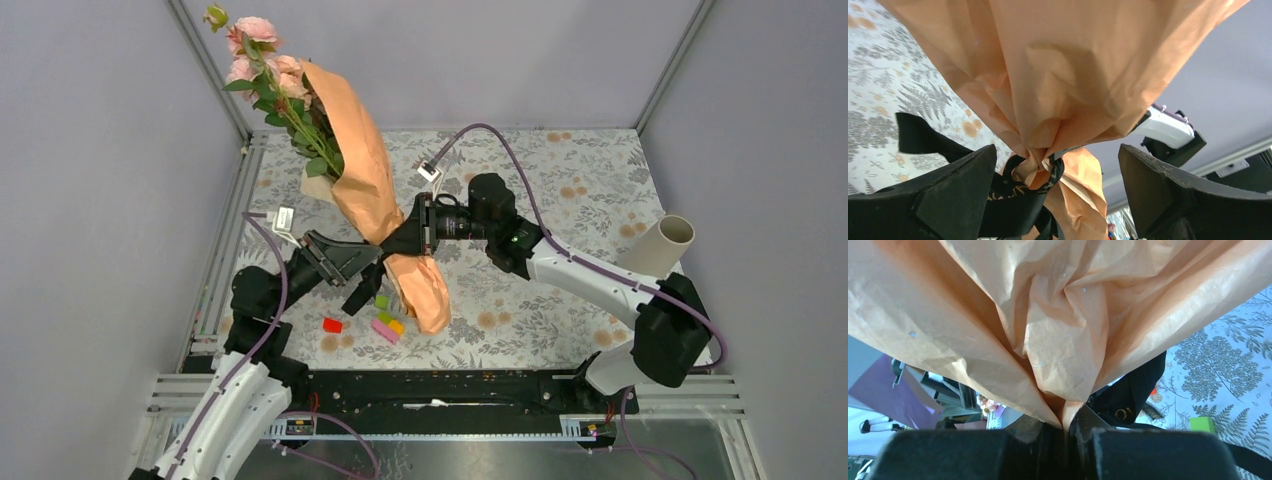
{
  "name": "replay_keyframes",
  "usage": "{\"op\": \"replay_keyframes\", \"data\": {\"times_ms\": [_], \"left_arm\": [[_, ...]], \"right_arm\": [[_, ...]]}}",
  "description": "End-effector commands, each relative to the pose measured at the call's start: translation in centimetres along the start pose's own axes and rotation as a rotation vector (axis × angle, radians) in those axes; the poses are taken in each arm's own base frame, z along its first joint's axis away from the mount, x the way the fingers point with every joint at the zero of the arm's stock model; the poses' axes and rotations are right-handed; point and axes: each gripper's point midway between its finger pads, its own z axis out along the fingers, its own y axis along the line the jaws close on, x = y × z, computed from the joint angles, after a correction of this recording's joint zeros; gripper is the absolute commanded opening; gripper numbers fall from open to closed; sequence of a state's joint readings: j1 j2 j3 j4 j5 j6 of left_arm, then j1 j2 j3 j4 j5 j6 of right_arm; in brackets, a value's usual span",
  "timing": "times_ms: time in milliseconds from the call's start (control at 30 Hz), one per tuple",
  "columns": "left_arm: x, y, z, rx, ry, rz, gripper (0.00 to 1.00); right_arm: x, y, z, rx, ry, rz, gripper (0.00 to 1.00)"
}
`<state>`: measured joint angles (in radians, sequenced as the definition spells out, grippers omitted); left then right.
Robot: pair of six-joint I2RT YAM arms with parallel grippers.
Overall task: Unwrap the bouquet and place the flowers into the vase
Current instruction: Pick up the fake flower at the center of the board.
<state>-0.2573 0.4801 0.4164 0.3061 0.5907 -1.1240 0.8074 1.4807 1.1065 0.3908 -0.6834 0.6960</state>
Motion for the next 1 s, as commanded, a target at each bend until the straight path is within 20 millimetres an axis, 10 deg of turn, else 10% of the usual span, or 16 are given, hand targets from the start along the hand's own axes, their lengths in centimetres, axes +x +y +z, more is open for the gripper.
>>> {"op": "replay_keyframes", "data": {"times_ms": [0, 967], "left_arm": [[-1.0, -3.9, 1.2, 0.126, -0.041, 0.112, 0.99], [-1.0, -4.4, 3.5, 0.104, -0.123, 0.124, 0.7]], "right_arm": [[-2.1, 6.0, -1.6, -0.185, -0.054, -0.138, 0.0], [1.0, 8.1, -3.1, -0.294, 0.042, -0.147, 0.0]]}}
